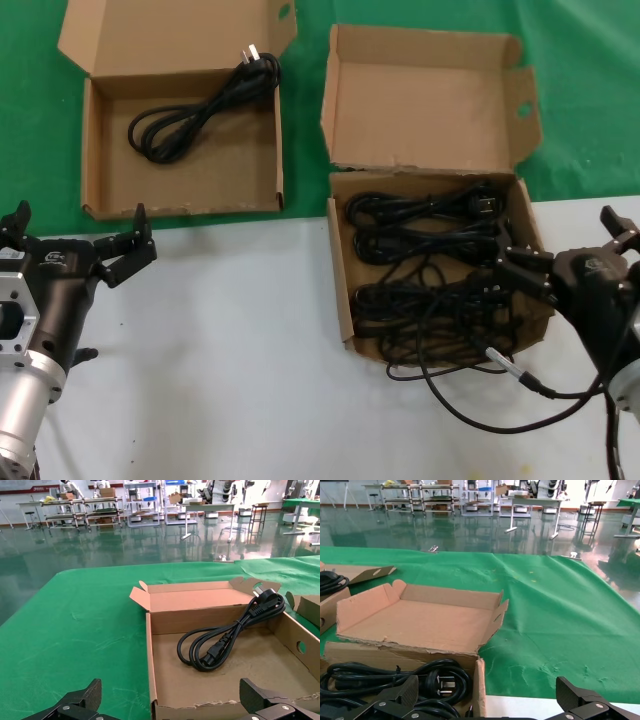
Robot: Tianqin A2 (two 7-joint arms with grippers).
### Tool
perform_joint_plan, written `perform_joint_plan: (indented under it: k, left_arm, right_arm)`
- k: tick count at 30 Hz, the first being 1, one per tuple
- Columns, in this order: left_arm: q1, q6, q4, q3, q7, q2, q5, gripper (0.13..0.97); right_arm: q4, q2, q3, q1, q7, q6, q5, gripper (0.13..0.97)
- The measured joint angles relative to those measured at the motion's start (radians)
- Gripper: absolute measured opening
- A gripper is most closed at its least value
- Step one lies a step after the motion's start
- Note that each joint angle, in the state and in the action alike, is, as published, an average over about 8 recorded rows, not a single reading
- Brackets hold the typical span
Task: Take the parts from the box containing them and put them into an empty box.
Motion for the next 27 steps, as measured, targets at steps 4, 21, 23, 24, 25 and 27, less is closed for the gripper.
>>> perform_joint_plan:
  k: [4,21,23,24,25,27]
  left_arm:
    - [0.0,0.0,0.0,0.0,0.0,0.0,0.0,0.966]
    - [0.0,0.0,0.0,0.0,0.0,0.0,0.0,0.966]
    - [0.0,0.0,0.0,0.0,0.0,0.0,0.0,0.966]
    - [0.0,0.0,0.0,0.0,0.0,0.0,0.0,0.966]
    - [0.0,0.0,0.0,0.0,0.0,0.0,0.0,0.966]
    - [0.0,0.0,0.0,0.0,0.0,0.0,0.0,0.966]
  right_arm:
    - [0.0,0.0,0.0,0.0,0.0,0.0,0.0,0.966]
    - [0.0,0.0,0.0,0.0,0.0,0.0,0.0,0.966]
    - [0.0,0.0,0.0,0.0,0.0,0.0,0.0,0.966]
    - [0.0,0.0,0.0,0.0,0.0,0.0,0.0,0.966]
    - [0.0,0.0,0.0,0.0,0.0,0.0,0.0,0.966]
    - [0.0,0.0,0.0,0.0,0.0,0.0,0.0,0.966]
